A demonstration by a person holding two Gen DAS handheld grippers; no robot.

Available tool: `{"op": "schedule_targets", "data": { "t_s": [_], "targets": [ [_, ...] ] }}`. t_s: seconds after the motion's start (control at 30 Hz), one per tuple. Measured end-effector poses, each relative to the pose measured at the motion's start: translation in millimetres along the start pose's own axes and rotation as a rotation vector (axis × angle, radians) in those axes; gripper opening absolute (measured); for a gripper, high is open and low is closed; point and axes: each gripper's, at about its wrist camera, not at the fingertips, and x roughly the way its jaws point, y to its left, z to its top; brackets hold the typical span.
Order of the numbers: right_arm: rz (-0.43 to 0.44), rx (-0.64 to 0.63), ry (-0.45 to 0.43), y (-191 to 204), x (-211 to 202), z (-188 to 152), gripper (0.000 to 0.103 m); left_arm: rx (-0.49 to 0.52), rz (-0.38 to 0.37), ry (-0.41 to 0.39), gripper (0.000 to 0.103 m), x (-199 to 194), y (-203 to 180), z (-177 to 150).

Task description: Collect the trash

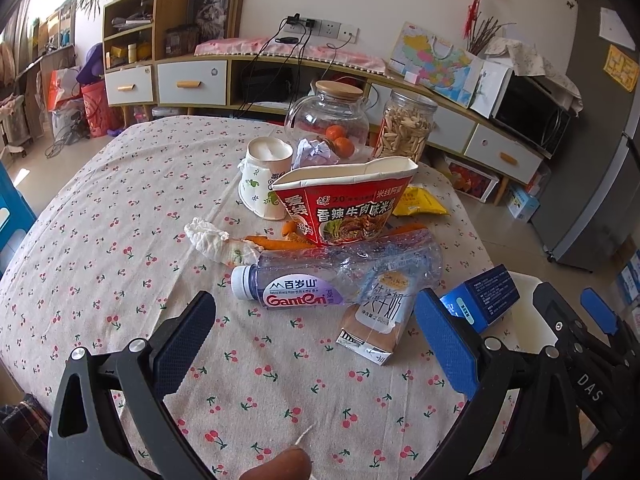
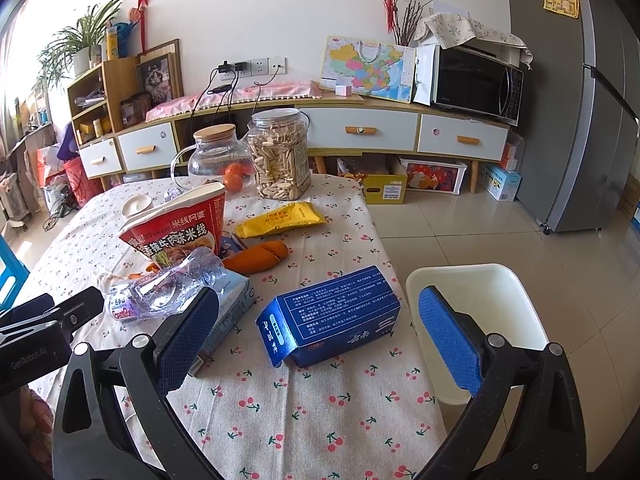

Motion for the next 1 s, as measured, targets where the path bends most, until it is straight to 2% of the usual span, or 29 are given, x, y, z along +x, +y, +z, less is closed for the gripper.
{"op": "schedule_targets", "data": {
  "t_s": [0.2, 0.3, 0.43, 0.53, 0.57, 0.6, 0.63, 0.73, 0.8, 0.87, 0.93, 1.0],
  "targets": [
    [0.0, 0.02, 0.032, -7, 1, 5, 0.096, -0.019, 0.01, 0.033, 0.097, 4, 11, 2],
    [-0.003, 0.028, 0.061, -13, 5, 9, 0.096, -0.069, -0.002, 0.039, 0.097, 3, 29, 13],
    [0.002, 0.05, 0.101, -20, 7, 14, 0.096, -0.155, -0.068, 0.049, 0.097, -3, 56, 37],
    [0.015, 0.056, 0.121, -22, 9, 19, 0.096, -0.162, -0.143, 0.054, 0.097, 1, 62, 54],
    [0.017, 0.052, 0.125, -22, 8, 22, 0.096, -0.131, -0.207, 0.088, 0.097, 10, 60, 59],
    [0.017, 0.048, 0.125, -22, 7, 26, 0.096, -0.088, -0.261, 0.172, 0.097, 23, 56, 63],
    [0.014, 0.046, 0.122, -23, 6, 29, 0.096, -0.069, -0.267, 0.242, 0.097, 34, 52, 64],
    [0.019, 0.061, 0.14, -27, 7, 40, 0.096, 0.049, -0.201, 0.241, 0.097, 42, 37, 60],
    [0.027, 0.085, 0.175, -30, 11, 48, 0.096, 0.151, -0.203, 0.259, 0.097, 46, 23, 55],
    [0.026, 0.097, 0.201, -33, 17, 57, 0.096, 0.289, -0.194, 0.29, 0.097, 50, 3, 50],
    [0.012, 0.093, 0.219, -35, 25, 68, 0.096, 0.428, -0.141, 0.297, 0.097, 54, -16, 45],
    [-0.005, 0.099, 0.208, -38, 30, 78, 0.096, 0.509, -0.14, 0.304, 0.097, 58, -32, 43]
  ]
}}
